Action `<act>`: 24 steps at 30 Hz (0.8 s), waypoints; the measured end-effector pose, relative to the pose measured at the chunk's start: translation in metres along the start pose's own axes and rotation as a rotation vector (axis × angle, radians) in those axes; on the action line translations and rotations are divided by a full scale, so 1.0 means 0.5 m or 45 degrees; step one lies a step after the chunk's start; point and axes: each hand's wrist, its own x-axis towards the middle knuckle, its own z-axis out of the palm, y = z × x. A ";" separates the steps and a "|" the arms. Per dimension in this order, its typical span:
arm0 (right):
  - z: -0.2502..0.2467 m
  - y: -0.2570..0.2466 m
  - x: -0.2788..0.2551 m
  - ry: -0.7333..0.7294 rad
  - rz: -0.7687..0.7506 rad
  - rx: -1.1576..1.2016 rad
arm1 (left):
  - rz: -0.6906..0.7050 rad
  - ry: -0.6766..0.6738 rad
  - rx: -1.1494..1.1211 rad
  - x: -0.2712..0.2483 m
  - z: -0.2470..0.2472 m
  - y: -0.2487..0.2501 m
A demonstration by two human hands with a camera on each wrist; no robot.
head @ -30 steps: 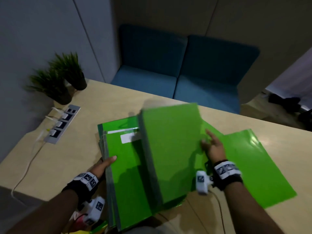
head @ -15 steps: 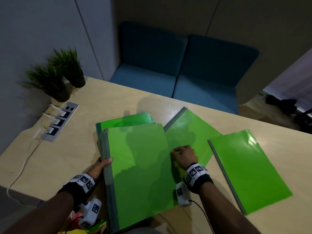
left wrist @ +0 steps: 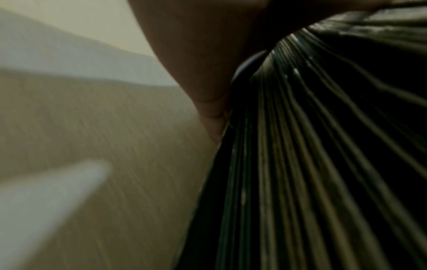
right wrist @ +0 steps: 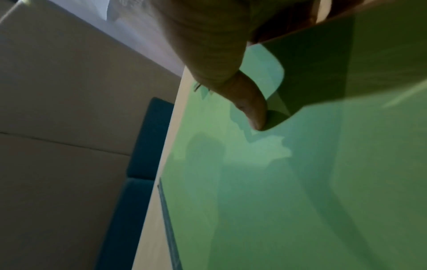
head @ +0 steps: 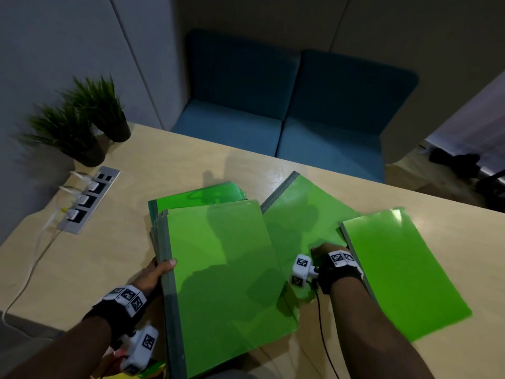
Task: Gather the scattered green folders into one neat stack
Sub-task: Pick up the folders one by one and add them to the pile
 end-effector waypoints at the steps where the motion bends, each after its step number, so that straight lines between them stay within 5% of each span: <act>1: -0.009 0.000 0.003 -0.066 0.046 0.202 | -0.013 -0.004 0.001 -0.003 0.003 0.003; 5: -0.027 -0.008 0.012 0.151 0.123 0.739 | -0.016 0.017 -0.025 -0.003 0.010 0.011; 13: -0.060 -0.077 -0.052 0.341 -0.350 0.699 | -0.001 0.043 -0.098 -0.021 0.047 0.027; 18: -0.218 -0.087 -0.031 0.524 -0.450 0.595 | 0.065 0.145 -0.104 -0.040 0.086 0.029; 20: -0.308 -0.055 -0.015 0.497 -0.467 0.544 | 0.084 0.149 -0.093 -0.040 0.098 0.022; 24: -0.439 0.060 0.031 0.142 -0.307 0.146 | 0.091 0.072 -0.084 -0.037 0.125 0.021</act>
